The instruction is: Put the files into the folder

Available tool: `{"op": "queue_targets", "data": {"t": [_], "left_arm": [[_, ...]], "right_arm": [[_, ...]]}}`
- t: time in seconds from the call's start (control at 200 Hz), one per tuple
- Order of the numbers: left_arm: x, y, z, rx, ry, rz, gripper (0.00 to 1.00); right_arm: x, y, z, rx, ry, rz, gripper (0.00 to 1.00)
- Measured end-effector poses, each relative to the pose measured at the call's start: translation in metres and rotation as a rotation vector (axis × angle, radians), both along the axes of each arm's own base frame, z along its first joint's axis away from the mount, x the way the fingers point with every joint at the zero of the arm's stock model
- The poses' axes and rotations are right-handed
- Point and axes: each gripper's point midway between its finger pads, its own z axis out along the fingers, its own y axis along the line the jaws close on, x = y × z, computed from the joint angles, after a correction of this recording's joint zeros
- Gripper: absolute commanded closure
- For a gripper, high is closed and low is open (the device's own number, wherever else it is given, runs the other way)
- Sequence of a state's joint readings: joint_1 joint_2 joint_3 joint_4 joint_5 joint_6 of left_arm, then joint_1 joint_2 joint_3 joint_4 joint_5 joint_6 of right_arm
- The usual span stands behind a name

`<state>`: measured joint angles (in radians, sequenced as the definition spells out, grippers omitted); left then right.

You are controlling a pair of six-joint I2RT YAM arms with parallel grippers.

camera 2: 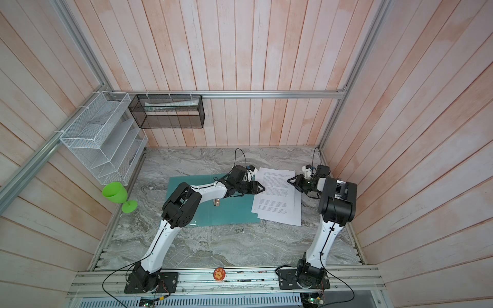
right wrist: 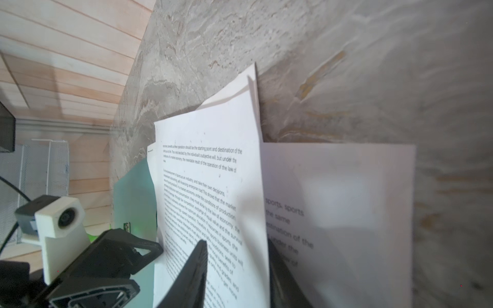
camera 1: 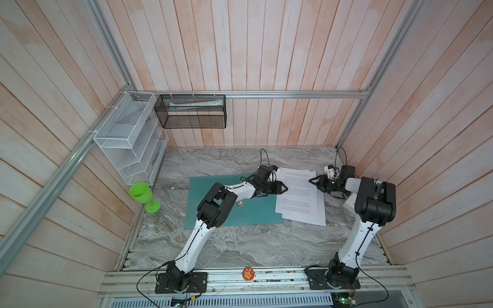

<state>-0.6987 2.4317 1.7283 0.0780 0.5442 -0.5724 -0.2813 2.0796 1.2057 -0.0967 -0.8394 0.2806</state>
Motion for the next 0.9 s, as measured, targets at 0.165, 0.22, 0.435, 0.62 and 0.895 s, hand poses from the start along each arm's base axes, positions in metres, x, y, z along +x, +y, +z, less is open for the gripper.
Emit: {"op": "queue_targets", "data": {"t": [0.165,0.22,0.435,0.62,0.895], "left_arm": [[0.001,0.001,0.0,0.0,-0.001,0.002,0.52],[0.001,0.001,0.0,-0.001,0.0,0.003,0.52],[0.007,0.007,0.0,-0.001,0.001,0.015,0.52],[0.017,0.021,-0.001,-0.009,0.0,0.036,0.52],[0.033,0.063,0.026,-0.007,0.009,0.11,0.52]], "right_arm": [[-0.006,0.014,-0.004,0.032,0.028,0.036,0.76],[-0.007,0.019,-0.003,0.044,0.03,0.051,0.76],[-0.011,0.04,-0.002,0.074,0.033,0.112,1.0],[-0.012,0.046,0.006,0.149,0.033,0.109,1.0],[-0.021,0.065,0.046,0.32,-0.014,0.094,1.0]]}}
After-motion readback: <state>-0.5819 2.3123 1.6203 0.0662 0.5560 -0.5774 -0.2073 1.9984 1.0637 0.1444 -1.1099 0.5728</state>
